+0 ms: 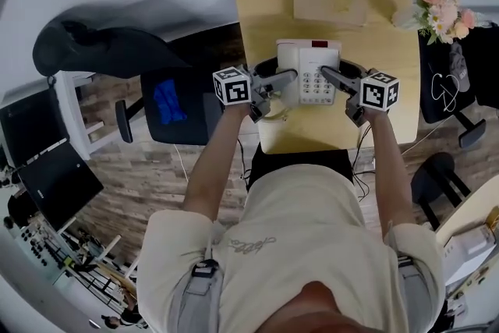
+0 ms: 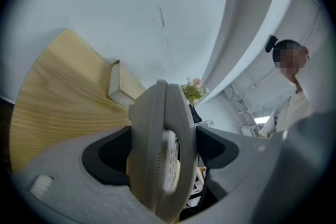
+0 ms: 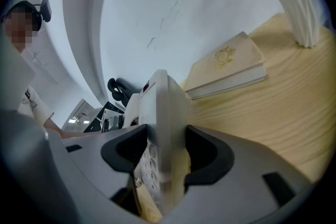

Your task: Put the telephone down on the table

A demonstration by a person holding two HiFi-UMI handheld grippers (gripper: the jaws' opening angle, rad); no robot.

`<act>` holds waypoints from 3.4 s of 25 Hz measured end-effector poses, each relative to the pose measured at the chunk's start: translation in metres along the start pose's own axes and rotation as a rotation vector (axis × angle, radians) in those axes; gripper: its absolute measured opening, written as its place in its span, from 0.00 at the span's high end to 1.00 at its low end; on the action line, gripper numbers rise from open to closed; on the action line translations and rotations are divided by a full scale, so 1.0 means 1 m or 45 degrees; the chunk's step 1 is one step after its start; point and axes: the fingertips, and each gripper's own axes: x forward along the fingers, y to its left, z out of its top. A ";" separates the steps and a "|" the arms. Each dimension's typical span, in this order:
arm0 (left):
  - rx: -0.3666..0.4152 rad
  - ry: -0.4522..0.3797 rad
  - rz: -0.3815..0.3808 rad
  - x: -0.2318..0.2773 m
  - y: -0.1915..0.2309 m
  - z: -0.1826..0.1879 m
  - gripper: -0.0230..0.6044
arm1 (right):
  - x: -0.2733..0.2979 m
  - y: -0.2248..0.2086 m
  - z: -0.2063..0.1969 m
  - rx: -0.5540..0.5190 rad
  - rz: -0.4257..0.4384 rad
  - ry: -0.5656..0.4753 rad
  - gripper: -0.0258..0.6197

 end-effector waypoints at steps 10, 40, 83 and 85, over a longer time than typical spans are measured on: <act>-0.083 0.035 0.068 0.017 0.033 -0.007 0.36 | 0.014 -0.035 0.000 0.039 0.015 0.116 0.62; -0.264 -0.070 0.187 0.023 0.065 -0.011 0.36 | 0.027 -0.069 -0.005 0.178 -0.089 0.229 0.61; 1.188 -0.312 0.405 -0.083 -0.290 0.085 0.94 | -0.154 0.269 0.100 -1.046 -0.263 -0.465 0.96; 1.203 -0.323 0.416 -0.086 -0.294 0.091 0.94 | -0.157 0.296 0.108 -1.055 -0.181 -0.510 0.96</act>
